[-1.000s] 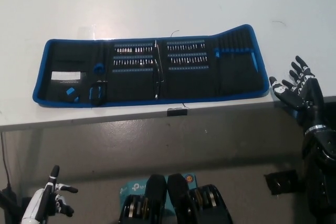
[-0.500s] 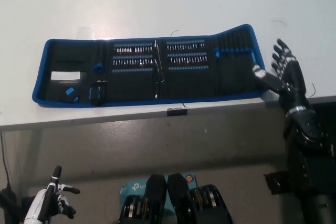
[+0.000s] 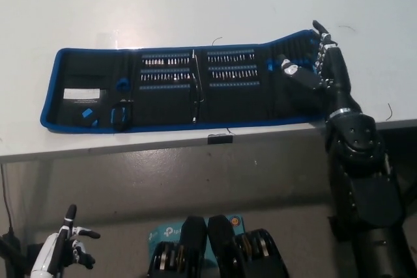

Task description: The robot uses its right hand to lift an edge of the toolkit kept in middle of the desk and make one fold in it

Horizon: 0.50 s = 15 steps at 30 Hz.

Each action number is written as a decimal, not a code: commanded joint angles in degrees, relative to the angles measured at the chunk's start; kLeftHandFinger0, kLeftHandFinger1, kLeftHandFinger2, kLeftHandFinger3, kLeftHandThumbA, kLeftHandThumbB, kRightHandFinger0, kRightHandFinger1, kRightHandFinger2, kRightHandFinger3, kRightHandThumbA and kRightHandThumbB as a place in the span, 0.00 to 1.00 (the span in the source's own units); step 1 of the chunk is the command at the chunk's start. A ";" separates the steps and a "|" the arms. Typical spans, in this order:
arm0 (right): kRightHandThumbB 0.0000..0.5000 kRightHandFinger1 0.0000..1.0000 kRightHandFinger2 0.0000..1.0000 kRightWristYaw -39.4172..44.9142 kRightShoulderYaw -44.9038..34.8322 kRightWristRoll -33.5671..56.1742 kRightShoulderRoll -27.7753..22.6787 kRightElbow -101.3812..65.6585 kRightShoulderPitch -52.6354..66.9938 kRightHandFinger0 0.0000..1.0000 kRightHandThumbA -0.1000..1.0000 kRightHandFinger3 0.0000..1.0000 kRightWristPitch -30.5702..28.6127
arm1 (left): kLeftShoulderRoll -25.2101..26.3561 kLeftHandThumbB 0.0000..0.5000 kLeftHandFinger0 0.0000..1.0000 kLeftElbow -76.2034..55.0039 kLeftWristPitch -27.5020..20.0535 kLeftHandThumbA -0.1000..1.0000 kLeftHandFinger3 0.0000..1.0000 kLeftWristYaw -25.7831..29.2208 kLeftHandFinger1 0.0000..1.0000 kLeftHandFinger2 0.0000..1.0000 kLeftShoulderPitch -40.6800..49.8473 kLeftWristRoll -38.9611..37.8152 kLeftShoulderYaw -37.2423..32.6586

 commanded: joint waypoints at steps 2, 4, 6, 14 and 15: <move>0.54 1.00 1.00 -2.92 1.53 -4.80 -1.20 -0.14 1.91 1.00 0.75 1.00 0.55 | -0.16 0.86 0.34 -1.93 -2.53 1.00 0.41 0.99 0.29 0.12 0.39 0.49 0.12; 0.52 1.00 1.00 -2.55 2.07 -5.46 -1.97 -0.43 2.51 1.00 0.75 1.00 0.80 | -0.38 0.85 0.34 -2.05 -2.74 1.00 0.41 1.19 0.29 0.12 0.81 0.61 0.20; 0.51 1.00 1.00 -1.93 1.90 -5.32 -3.38 -0.02 2.50 1.00 0.72 1.00 -0.05 | -0.83 0.85 0.33 -2.53 -1.92 1.00 0.42 1.28 0.28 0.11 1.43 0.13 0.65; 0.54 1.00 1.00 2.11 1.70 -4.48 -11.78 0.65 -3.77 1.00 0.75 1.00 -2.77 | -0.83 0.88 0.31 -1.40 -3.68 1.00 0.45 1.06 0.27 0.12 2.29 -0.02 1.13; 0.56 1.00 1.00 2.21 1.82 -4.48 -12.30 0.76 -4.31 1.00 0.75 1.00 -2.93 | -0.84 0.90 0.32 -1.32 -3.69 1.00 0.44 1.05 0.27 0.11 2.23 -0.06 1.15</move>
